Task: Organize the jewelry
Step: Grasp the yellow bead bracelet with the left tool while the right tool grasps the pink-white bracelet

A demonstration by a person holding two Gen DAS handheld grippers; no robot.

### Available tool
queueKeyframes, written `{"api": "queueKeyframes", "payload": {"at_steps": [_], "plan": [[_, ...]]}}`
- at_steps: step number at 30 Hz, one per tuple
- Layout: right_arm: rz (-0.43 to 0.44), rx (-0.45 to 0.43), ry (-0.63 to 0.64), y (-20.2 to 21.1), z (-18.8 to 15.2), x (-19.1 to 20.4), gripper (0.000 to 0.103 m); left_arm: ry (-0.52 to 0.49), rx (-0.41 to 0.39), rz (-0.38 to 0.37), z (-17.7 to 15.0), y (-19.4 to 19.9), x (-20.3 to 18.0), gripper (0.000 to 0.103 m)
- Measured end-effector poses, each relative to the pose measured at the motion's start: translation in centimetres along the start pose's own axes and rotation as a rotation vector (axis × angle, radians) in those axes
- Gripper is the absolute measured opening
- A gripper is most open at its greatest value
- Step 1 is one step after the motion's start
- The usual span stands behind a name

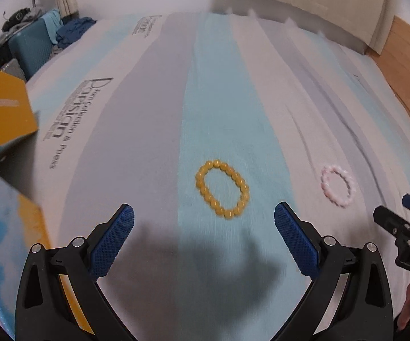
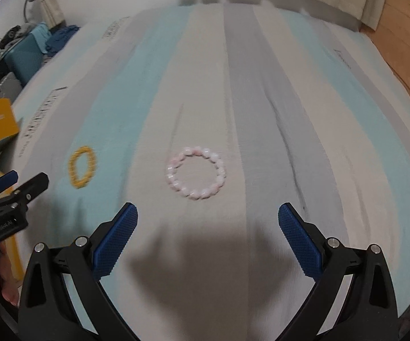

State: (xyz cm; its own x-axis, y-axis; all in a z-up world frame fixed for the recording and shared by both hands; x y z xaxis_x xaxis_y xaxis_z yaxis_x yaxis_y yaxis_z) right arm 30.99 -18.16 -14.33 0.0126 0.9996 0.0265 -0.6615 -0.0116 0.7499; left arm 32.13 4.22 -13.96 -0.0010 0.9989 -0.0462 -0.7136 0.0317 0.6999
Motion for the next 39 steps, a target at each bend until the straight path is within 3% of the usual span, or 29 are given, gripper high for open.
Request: {"api": "queueKeyframes", "payload": {"at_steps": [10, 15, 22, 25, 28, 33, 39], "plan": [[-0.017, 0.060, -0.025, -5.3, -0.1, -1.1, 0.078, 0.010, 0.027, 0.017, 0.2, -5.4, 0.2, 0.096], [-0.022, 0.093, -0.035, -7.0, -0.3, -0.8, 0.064, 0.017, 0.067, 0.018, -0.4, -7.4, 1.0, 0.077], [-0.039, 0.113, -0.054, -8.3, -0.5, -0.8, 0.057, -0.002, 0.082, 0.033, -1.0, -8.6, 1.3, 0.073], [-0.046, 0.111, -0.044, -8.5, -0.6, -0.3, 0.045, -0.009, 0.081, 0.050, -1.2, -8.6, 1.3, 0.066], [-0.042, 0.113, -0.033, -8.6, -0.5, 0.1, 0.033, -0.014, 0.093, 0.056, -1.3, -8.3, 1.1, 0.052], [-0.048, 0.116, -0.022, -7.7, -0.6, -0.4, 0.010, -0.016, 0.123, 0.030, -1.5, -7.6, 0.7, 0.011], [-0.035, 0.072, -0.010, -5.6, 0.4, -0.3, 0.010, 0.032, 0.154, -0.039, -1.6, -6.0, 0.5, 0.008]]}}
Point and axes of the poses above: each gripper's, at about its wrist camera, not at the fingertips, and y roughly against the way its jaws point, x to its left, z to its top, the point moved 9 cm from there along -y, roughly the way its jaws point, and after that the axes turned 12 degrees about -x, right-handed, at the moved point
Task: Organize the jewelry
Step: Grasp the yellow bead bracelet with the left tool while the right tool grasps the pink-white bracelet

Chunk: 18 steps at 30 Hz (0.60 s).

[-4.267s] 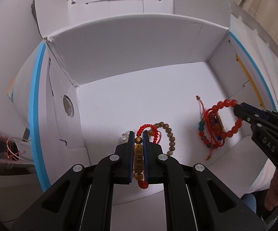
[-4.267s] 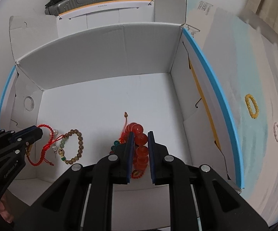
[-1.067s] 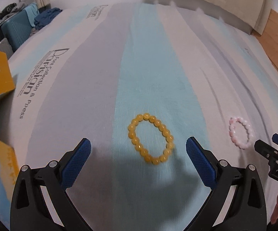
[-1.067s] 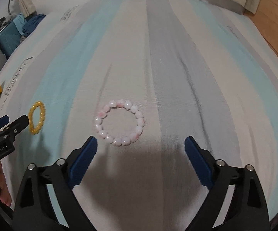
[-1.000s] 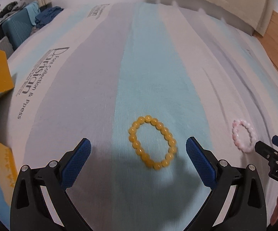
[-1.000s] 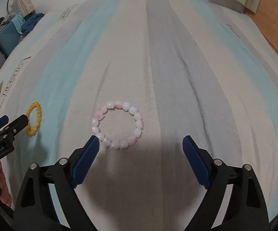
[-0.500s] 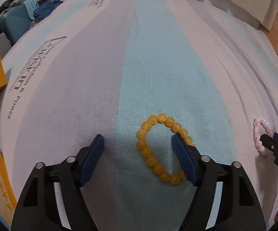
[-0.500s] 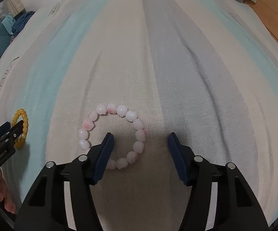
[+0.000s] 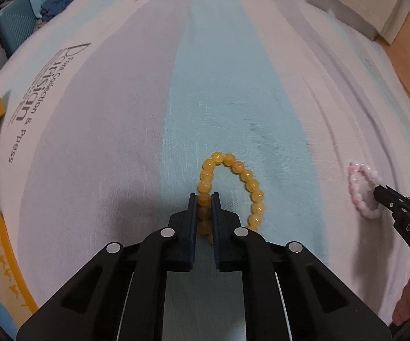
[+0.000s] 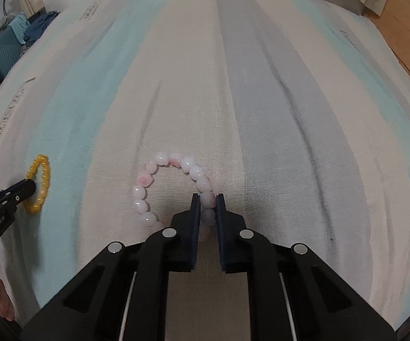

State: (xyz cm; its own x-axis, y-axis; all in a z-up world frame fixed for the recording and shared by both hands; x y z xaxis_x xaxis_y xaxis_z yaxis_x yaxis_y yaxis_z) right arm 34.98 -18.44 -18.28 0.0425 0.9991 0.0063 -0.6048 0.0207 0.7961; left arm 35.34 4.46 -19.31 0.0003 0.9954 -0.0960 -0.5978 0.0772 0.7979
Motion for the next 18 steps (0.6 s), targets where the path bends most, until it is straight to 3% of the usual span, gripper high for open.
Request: {"api": "queueKeyframes", "payload": {"at_steps": [18], "plan": [[0.070, -0.099, 0.004, 9.0, 0.2, 0.7, 0.010, -0.035, -0.061, -0.052, 0.5, 8.8, -2.1, 0.008]]}}
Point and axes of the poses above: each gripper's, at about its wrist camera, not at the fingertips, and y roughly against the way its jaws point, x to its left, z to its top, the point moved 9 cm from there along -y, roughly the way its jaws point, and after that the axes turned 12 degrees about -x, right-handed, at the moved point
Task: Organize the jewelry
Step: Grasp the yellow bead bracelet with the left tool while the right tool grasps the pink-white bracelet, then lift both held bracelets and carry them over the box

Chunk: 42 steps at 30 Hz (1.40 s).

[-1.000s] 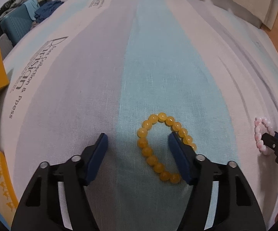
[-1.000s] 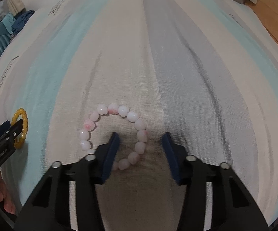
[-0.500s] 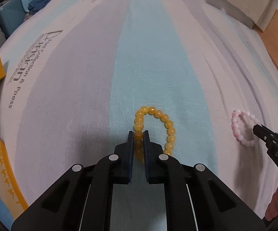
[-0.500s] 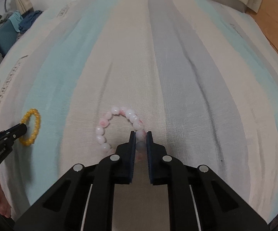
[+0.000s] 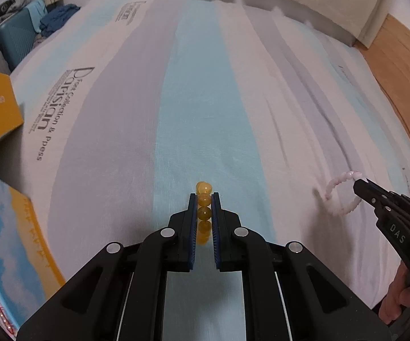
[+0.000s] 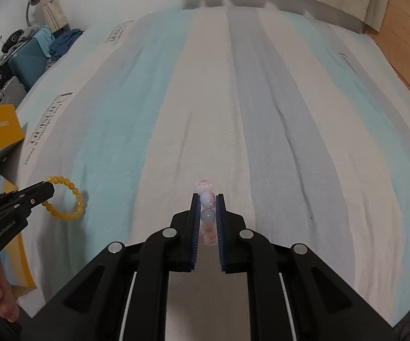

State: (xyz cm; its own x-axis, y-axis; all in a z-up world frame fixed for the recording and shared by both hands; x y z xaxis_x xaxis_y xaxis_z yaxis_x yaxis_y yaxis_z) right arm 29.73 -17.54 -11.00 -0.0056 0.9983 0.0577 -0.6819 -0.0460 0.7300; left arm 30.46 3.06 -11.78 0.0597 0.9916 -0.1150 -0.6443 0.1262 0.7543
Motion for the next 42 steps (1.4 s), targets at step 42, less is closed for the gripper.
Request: {"api": "queueKeyframes", "payload": {"at_steps": [42], "plan": [[0.198, -0.142, 0.157, 20.9, -3.2, 20.8, 0.010, 0.005, -0.127, 0.106, -6.0, 25.4, 10.1, 0.008]]}}
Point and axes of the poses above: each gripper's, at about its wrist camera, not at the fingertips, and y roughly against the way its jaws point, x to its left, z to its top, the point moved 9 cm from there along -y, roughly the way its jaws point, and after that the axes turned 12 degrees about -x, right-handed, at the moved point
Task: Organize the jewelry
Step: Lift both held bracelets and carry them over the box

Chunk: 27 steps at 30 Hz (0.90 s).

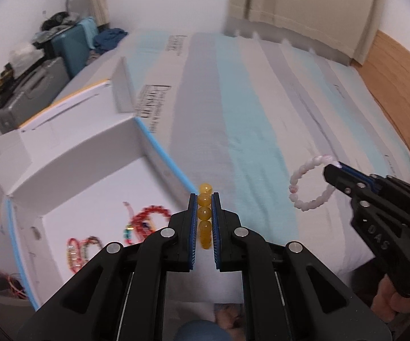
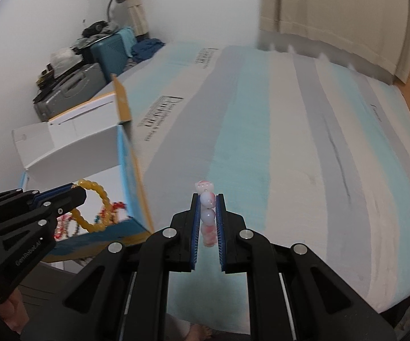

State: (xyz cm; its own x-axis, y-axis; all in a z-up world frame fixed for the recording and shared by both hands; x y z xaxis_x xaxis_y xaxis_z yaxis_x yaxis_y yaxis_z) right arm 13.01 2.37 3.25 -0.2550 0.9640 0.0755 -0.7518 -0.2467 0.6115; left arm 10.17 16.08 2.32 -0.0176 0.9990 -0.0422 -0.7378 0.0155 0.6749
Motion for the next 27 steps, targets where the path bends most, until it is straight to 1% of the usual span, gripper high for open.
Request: {"api": "queueKeyframes", "payload": {"at_steps": [8, 12, 15, 20, 24, 27], "plan": [[0.071, -0.006, 0.060, -0.7, 1.0, 7.1, 0.010, 0.050, -0.005, 0.071, -0.6, 1.9, 6.5, 0.008], [0.108, -0.004, 0.095, -1.3, 1.1, 10.8, 0.010, 0.082, -0.005, 0.104, -1.2, 2.7, 9.8, 0.008], [0.129, 0.002, 0.111, -1.8, 1.0, 12.9, 0.010, 0.098, 0.001, 0.125, -1.9, 3.1, 11.9, 0.008], [0.162, 0.028, 0.140, -3.2, 0.0, 16.4, 0.010, 0.133, 0.019, 0.166, -3.4, 3.4, 15.7, 0.008], [0.173, 0.058, 0.157, -4.7, -1.1, 18.2, 0.010, 0.165, 0.044, 0.187, -5.2, 3.0, 18.2, 0.008], [0.176, 0.084, 0.169, -6.0, -2.0, 19.3, 0.010, 0.180, 0.062, 0.190, -6.3, 2.4, 19.3, 0.008]]}}
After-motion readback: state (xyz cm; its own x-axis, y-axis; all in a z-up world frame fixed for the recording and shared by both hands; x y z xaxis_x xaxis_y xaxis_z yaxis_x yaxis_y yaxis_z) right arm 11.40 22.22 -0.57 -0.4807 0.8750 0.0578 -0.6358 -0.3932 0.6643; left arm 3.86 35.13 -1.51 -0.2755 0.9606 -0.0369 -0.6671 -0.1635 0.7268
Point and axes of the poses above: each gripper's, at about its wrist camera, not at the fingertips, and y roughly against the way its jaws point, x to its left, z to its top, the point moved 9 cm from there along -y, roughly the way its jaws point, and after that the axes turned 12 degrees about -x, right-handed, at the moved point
